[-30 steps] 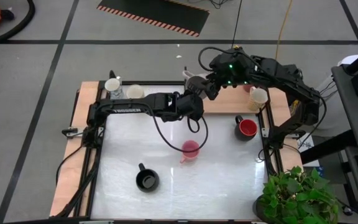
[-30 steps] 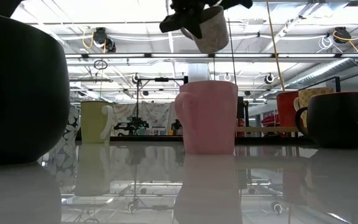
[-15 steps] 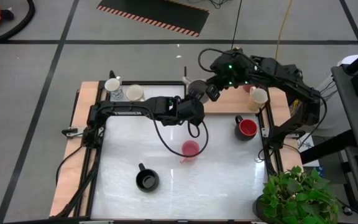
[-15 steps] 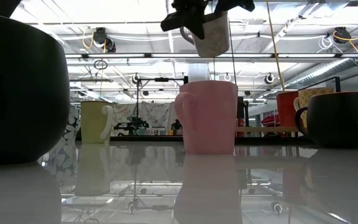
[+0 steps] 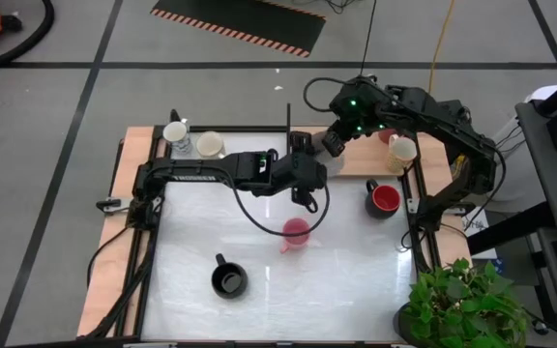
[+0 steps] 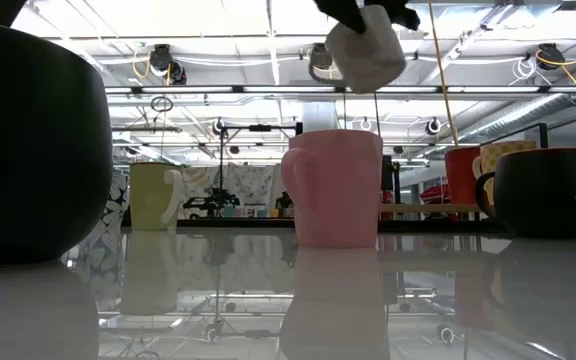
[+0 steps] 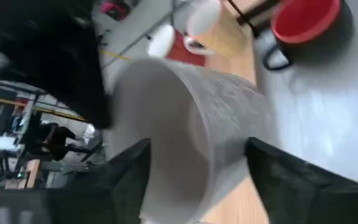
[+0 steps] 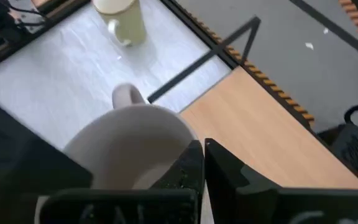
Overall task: Place coffee mugs
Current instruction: Put the gray mug on the shelf
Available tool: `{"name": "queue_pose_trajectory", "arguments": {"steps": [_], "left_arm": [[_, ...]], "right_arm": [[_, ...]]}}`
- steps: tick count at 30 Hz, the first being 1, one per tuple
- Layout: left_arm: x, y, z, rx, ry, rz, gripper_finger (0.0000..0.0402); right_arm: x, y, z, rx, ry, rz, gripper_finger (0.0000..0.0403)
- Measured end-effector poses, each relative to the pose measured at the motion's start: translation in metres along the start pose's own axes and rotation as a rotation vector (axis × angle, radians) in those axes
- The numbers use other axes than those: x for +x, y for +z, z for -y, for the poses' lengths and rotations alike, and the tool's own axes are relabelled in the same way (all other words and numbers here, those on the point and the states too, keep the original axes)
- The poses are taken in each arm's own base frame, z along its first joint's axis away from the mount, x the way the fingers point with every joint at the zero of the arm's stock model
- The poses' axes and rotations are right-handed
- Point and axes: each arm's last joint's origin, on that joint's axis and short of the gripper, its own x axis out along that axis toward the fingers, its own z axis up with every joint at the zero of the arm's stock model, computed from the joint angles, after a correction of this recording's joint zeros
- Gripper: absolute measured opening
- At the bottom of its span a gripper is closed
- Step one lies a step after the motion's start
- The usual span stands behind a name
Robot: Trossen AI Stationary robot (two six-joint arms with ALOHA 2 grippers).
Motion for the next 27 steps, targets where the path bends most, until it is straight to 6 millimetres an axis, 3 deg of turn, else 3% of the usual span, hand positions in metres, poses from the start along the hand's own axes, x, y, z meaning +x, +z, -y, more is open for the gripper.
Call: {"name": "queue_pose_trajectory", "arguments": {"steps": [3,6,14,19,27], "left_arm": [[-0.001,0.004,-0.002,-0.038,0.062,0.007,0.031],[-0.005,0.004,-0.008,-0.087,0.107,0.007,0.0329],[-0.024,0.0,-0.028,-0.292,0.12,0.025,0.0333],[-0.029,-0.006,-0.037,-0.342,0.122,0.007,0.0333],[-0.052,-0.021,-0.05,-0.409,0.133,-0.08,0.0333]], "right_arm": [[0.0,0.001,0.007,0.02,-0.017,-0.005,0.0001],[0.0,0.002,0.015,0.036,-0.049,-0.012,0.0001],[-0.001,0.007,0.035,0.074,-0.133,0.018,0.0001],[0.013,0.003,0.044,0.089,-0.155,-0.019,0.0001],[0.027,-0.003,0.031,0.087,-0.082,-0.048,0.0]]}}
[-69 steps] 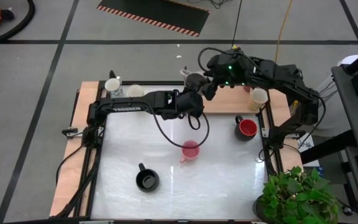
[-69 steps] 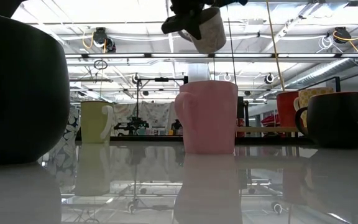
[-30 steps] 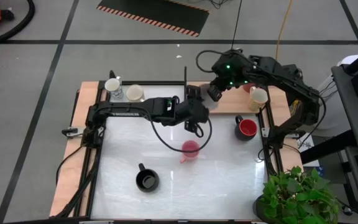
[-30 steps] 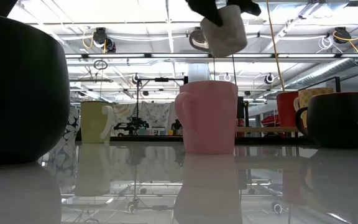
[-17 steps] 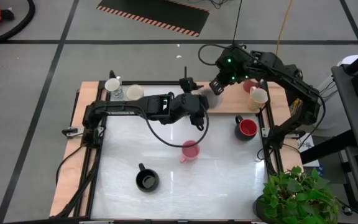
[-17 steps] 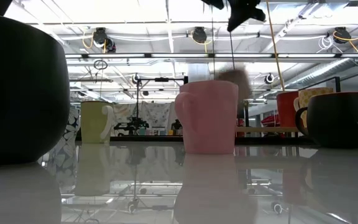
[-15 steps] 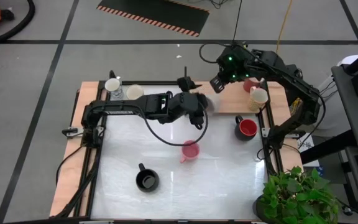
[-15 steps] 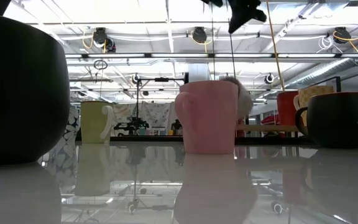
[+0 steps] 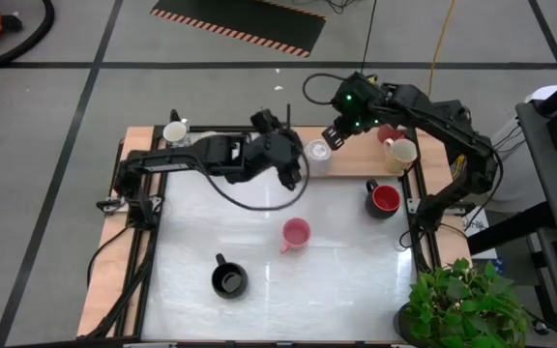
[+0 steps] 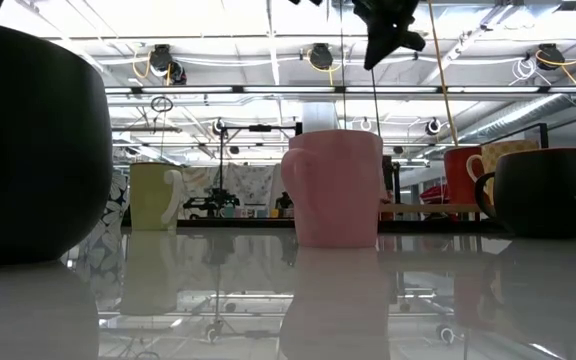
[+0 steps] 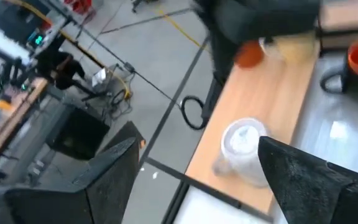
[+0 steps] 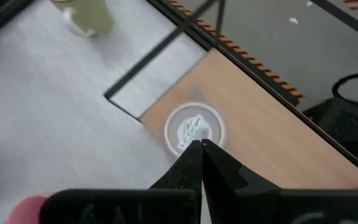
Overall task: Place coffee mugs
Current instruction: Put the gray mug on the shelf
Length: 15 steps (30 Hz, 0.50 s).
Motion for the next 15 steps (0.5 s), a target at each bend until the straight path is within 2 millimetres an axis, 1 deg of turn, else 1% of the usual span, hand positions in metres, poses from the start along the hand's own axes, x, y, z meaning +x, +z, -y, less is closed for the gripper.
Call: {"name": "queue_pose_trajectory", "arguments": {"steps": [2,6,10,15], "left_arm": [[-0.006,-0.002,-0.012,-0.038,0.008,-0.011,0.0333],[-0.009,-0.007,-0.031,-0.085,0.025,-0.04,0.0333],[-0.003,-0.013,-0.046,-0.104,0.05,-0.079,0.0333],[0.006,-0.02,-0.055,-0.095,0.047,-0.13,0.0333]], "right_arm": [[0.001,0.001,-0.003,-0.003,0.011,0.018,0.0],[0.002,0.002,-0.004,-0.003,0.018,0.038,0.0],[0.003,0.004,-0.003,0.007,0.018,0.053,0.0],[0.003,0.005,-0.002,0.027,0.016,0.055,0.0]]}}
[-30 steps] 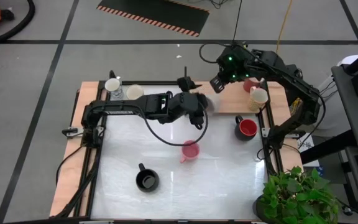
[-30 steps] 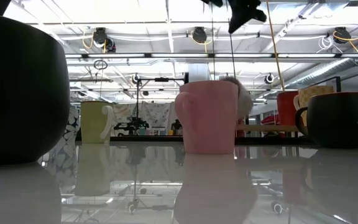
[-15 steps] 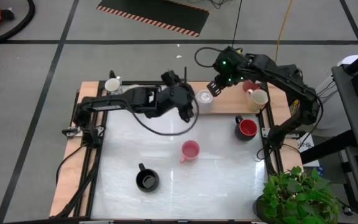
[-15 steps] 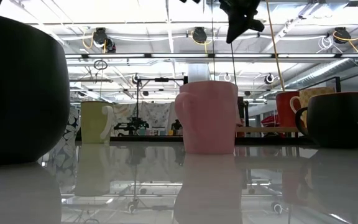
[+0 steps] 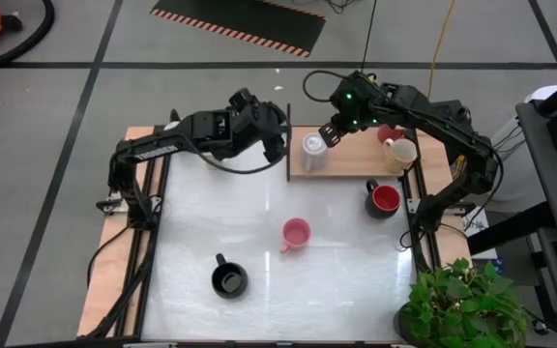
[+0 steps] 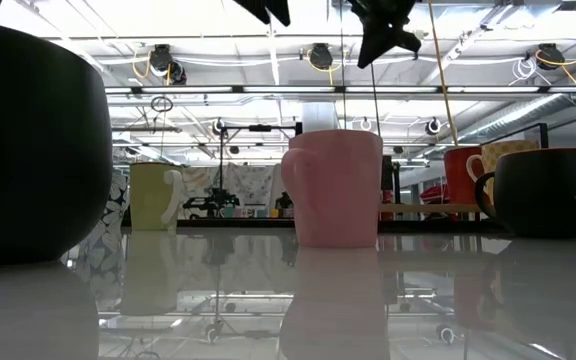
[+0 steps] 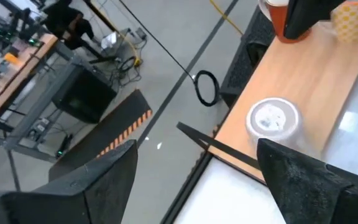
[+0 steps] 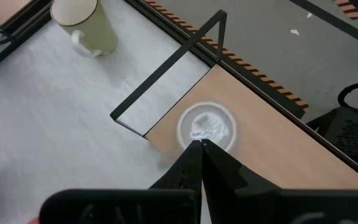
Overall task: Place coffee mugs
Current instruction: Put the gray mug on the shelf
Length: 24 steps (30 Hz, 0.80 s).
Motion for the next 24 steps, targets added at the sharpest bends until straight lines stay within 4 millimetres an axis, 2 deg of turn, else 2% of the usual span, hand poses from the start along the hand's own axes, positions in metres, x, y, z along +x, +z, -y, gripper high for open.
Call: {"name": "queue_pose_trajectory", "arguments": {"steps": [16,24], "left_arm": [[0.003,0.0,-0.002,-0.033,-0.037,-0.004,0.0333],[0.003,-0.001,-0.002,-0.041,-0.037,-0.007,0.0333]], "right_arm": [[0.001,-0.001,0.0,0.021,0.001,-0.009,0.0],[0.026,-0.019,0.004,0.01,-0.034,-0.122,0.0]]}}
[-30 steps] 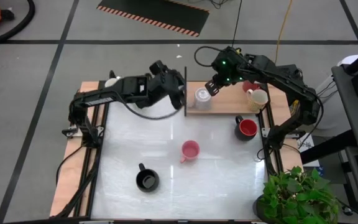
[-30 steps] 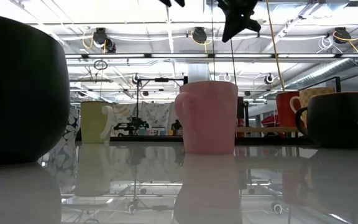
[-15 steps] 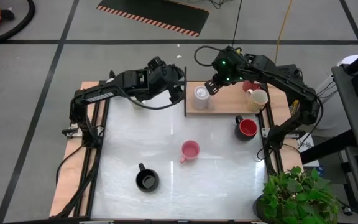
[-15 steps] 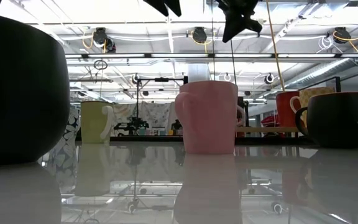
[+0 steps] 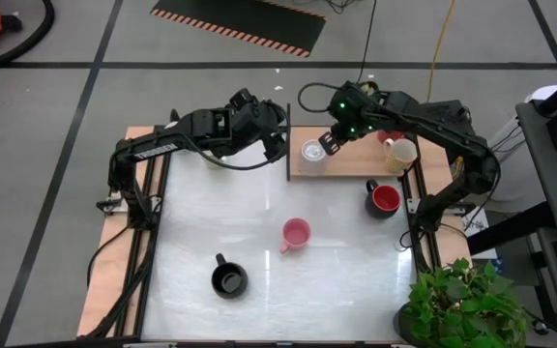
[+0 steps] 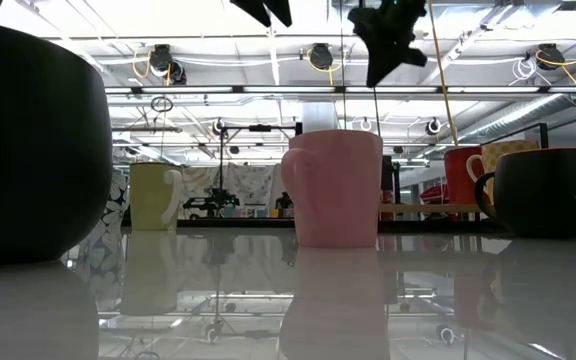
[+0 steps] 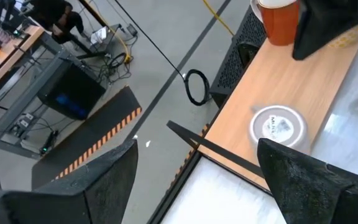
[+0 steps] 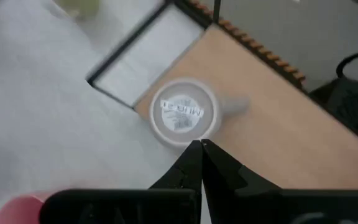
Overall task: Place coffee mugs
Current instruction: Put the gray mug on the shelf
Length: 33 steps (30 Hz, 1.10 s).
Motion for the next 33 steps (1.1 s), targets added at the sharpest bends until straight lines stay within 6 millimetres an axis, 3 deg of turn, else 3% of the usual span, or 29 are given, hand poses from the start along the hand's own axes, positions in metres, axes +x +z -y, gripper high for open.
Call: {"name": "queue_pose_trajectory", "arguments": {"steps": [7,12,20,24,33], "left_arm": [[-0.001,-0.005,0.001,0.02,-0.023,-0.047,0.0333],[-0.003,-0.01,0.004,0.03,-0.03,-0.082,0.0333],[-0.006,-0.013,0.008,-0.063,-0.079,-0.119,0.0333],[-0.007,-0.014,0.011,-0.102,-0.084,-0.12,0.0333],[-0.006,-0.014,0.01,-0.138,-0.079,-0.124,0.0333]], "right_arm": [[0.029,-0.015,0.001,-0.031,0.05,-0.102,0.0004],[0.044,-0.015,0.005,-0.004,0.098,-0.081,0.0038],[0.069,-0.01,0.01,0.247,0.16,0.034,0.0124],[0.082,-0.015,0.013,0.392,0.218,0.005,0.0174],[0.092,-0.019,0.015,0.461,0.2,0.003,0.0303]]}}
